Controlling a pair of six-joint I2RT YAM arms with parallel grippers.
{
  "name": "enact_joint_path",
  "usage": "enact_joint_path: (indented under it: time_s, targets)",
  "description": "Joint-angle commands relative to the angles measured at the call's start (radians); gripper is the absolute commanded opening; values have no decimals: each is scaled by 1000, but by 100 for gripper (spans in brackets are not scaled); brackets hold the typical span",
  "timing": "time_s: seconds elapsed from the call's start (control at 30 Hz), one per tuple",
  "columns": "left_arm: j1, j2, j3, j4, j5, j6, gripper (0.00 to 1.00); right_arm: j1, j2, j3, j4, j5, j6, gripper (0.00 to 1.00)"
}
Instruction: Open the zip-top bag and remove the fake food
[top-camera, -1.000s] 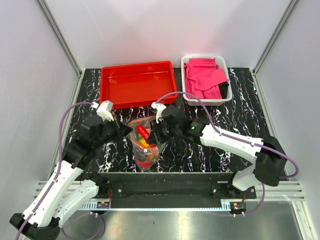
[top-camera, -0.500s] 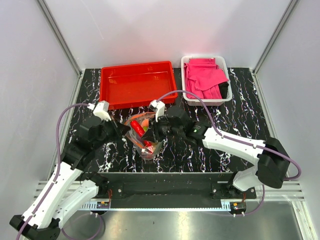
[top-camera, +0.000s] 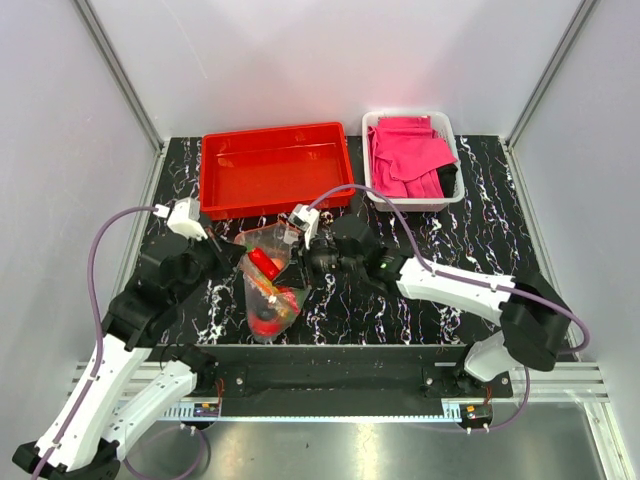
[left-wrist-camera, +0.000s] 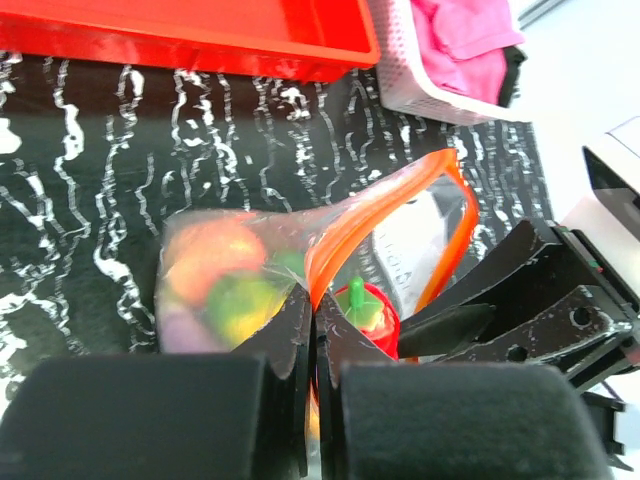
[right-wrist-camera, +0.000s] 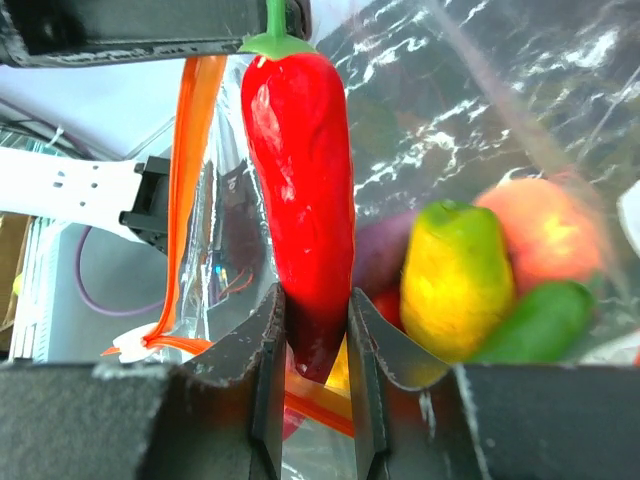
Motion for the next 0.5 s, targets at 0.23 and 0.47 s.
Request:
enact_joint_path:
  time_s: [0.23,0.47]
  targets:
    - [3,58,21,-39,-45,75,0,15,23,46,109,59,-4,0]
    - [3,40,-17,-38,17,47,0,14,21,133,57,278,45,0]
